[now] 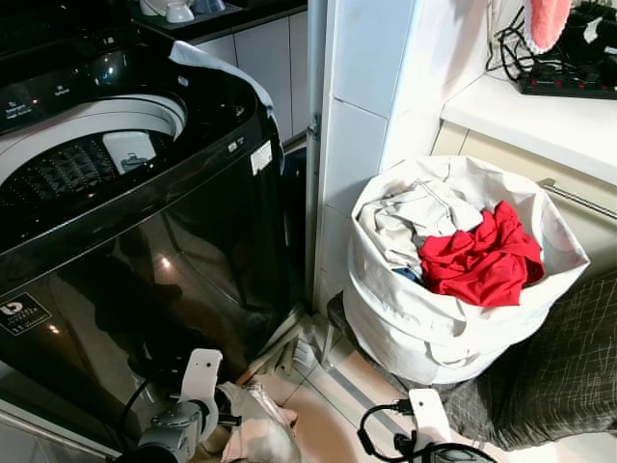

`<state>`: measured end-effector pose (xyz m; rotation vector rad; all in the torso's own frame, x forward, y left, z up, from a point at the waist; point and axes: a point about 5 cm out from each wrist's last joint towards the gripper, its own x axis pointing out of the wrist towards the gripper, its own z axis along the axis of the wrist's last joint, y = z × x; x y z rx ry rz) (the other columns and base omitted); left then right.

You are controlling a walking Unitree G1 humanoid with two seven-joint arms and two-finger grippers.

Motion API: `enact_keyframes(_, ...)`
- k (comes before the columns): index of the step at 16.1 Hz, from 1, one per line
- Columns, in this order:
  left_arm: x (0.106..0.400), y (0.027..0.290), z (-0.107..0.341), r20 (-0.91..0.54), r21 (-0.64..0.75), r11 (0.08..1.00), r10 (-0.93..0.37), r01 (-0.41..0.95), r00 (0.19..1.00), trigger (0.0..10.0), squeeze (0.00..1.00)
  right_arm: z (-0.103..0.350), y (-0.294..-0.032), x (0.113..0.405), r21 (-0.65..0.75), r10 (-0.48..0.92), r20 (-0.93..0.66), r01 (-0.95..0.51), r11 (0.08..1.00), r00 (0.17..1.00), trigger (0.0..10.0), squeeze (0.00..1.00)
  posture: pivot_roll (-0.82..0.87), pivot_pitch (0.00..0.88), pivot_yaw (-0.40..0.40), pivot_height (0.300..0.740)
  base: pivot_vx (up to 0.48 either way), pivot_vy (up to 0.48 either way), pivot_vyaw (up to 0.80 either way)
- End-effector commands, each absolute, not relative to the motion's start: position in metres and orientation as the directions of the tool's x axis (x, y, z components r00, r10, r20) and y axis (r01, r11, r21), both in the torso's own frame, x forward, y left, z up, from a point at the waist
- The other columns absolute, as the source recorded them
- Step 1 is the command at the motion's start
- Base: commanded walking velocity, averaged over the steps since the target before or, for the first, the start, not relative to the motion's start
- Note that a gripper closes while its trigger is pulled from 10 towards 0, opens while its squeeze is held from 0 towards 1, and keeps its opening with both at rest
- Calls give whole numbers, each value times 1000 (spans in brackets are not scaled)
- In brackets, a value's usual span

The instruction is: Clothes washing

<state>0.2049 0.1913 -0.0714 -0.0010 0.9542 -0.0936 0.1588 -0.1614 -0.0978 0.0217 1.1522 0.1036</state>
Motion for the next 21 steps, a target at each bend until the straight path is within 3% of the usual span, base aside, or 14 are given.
enact_keyframes(1, 206, 192, -71, -814, -36, 995, -81, 91, 575, 10000, 0, -97, -161, 160, 67, 92, -913, -75, 995, 398, 10000, 0, -6, 0, 33, 740, 0, 0, 0)
enact_keyframes(7, 208, 192, -69, -804, -39, 995, -89, 97, 587, 10000, 0, -98, -162, 158, 81, 91, -900, -42, 996, 427, 10000, 0, -4, 0, 37, 740, 0, 0, 0)
enact_keyframes(8, 208, 191, -69, -804, -37, 994, -90, 102, 587, 10000, 0, -95, -165, 164, 67, 72, -874, -28, 997, 481, 10000, 0, -5, 0, 37, 740, 0, 0, 0)
enact_keyframes(13, 209, 188, -69, -797, -37, 990, -112, 136, 594, 10000, 0, -93, -166, 168, 53, 65, -869, -40, 998, 491, 10000, 0, -4, 0, 37, 740, 0, 0, 0)
enact_keyframes(18, 210, 187, -68, -796, -36, 988, -120, 150, 593, 10000, 0, -91, -161, 172, 50, 103, -863, -119, 992, 494, 10000, 0, -3, 0, 41, 740, 0, -450, 0)
enact_keyframes(21, 210, 187, -68, -793, -37, 988, -122, 153, 597, 10000, 0, -91, -157, 172, 73, 136, -862, -147, 986, 489, 10000, 0, -1, 0, 39, 740, 0, -480, 800)
